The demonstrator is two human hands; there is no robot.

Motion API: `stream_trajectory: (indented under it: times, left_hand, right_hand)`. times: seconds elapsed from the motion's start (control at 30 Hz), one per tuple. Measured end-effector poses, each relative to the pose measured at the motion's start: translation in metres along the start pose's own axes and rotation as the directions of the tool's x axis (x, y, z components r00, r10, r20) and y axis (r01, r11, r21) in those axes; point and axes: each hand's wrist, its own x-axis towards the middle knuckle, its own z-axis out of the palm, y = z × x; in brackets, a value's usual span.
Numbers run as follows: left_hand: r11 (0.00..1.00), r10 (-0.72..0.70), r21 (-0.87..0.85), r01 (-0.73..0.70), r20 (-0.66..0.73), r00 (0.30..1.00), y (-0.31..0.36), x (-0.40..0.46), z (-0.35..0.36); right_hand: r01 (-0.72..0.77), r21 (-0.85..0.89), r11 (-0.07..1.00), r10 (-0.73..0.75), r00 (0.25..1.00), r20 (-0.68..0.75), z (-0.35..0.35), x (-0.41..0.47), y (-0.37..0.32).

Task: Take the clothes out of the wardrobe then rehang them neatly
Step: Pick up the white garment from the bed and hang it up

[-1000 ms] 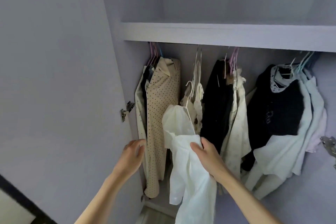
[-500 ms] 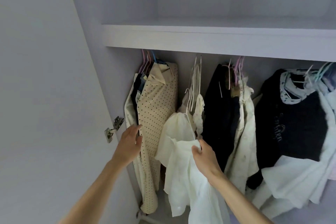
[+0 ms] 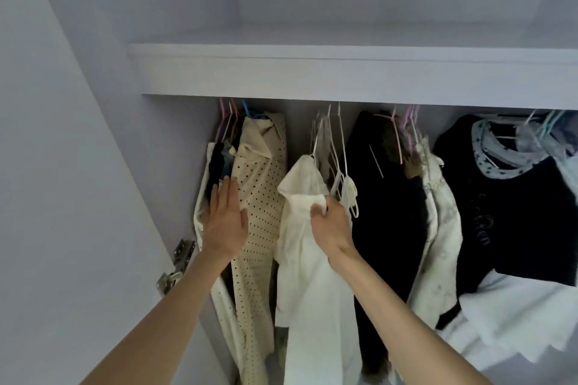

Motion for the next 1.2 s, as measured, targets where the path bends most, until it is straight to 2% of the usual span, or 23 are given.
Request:
stream_trajectory:
  times: [0.23,0.47,0.63,0.7,0.77,0.83,0.87,0.93,1.0,1.07,1.2]
  left_hand:
    - [1.000,0.014,0.003,-0.014,-0.037,0.999,-0.003,0.013,0.000]
    - [0.989,0.027,0.145,-0.008,-0.131,0.991,-0.004,0.014,0.002]
    - [1.000,-0.009,-0.010,0.007,-0.197,0.980,0.009,0.014,0.009]
    - [0.994,0.056,-0.074,-0.075,-0.234,0.971,0.023,0.008,0.011]
    - [0.950,0.112,-0.274,-0.147,-0.139,0.984,0.048,-0.002,0.010]
    - [0.855,0.161,-0.509,-0.103,0.071,0.984,0.076,-0.011,0.011]
    - [0.809,0.194,-0.581,-0.087,0.125,0.973,0.087,-0.013,0.012]
    - [0.745,0.251,-0.658,-0.110,0.124,0.960,0.103,-0.014,0.022]
    - [0.743,0.249,-0.661,-0.107,0.124,0.961,0.113,-0.012,0.028]
    - [0.787,0.216,-0.608,-0.107,0.110,0.970,0.121,-0.010,0.033]
    - [0.880,0.199,-0.444,-0.169,0.021,0.980,0.141,-0.005,0.032]
  right_hand:
    - [0.189,0.018,0.982,-0.183,0.969,-0.168,0.010,0.053,-0.045]
    - [0.056,-0.057,0.997,-0.066,0.981,-0.183,0.014,0.105,-0.037]
    - [0.021,-0.058,0.998,-0.036,0.963,-0.266,0.009,0.102,-0.014]
    - [0.004,-0.015,1.000,-0.008,0.953,-0.303,0.003,0.099,-0.014]
    - [-0.027,0.034,0.999,0.035,0.967,-0.253,-0.001,0.098,-0.013]
    - [-0.064,0.015,0.998,0.065,0.989,-0.133,-0.011,0.095,-0.012]
    - [-0.051,-0.020,0.998,0.049,0.996,-0.078,-0.020,0.093,-0.011]
    - [0.041,-0.038,0.998,-0.043,0.998,-0.051,-0.039,0.089,-0.005]
    - [0.141,-0.064,0.988,-0.147,0.983,-0.110,-0.058,0.083,0.002]
    - [0.185,-0.066,0.981,-0.190,0.978,-0.082,-0.070,0.079,0.010]
    - [0.040,0.123,0.992,-0.065,0.977,0.204,-0.067,0.076,0.040]
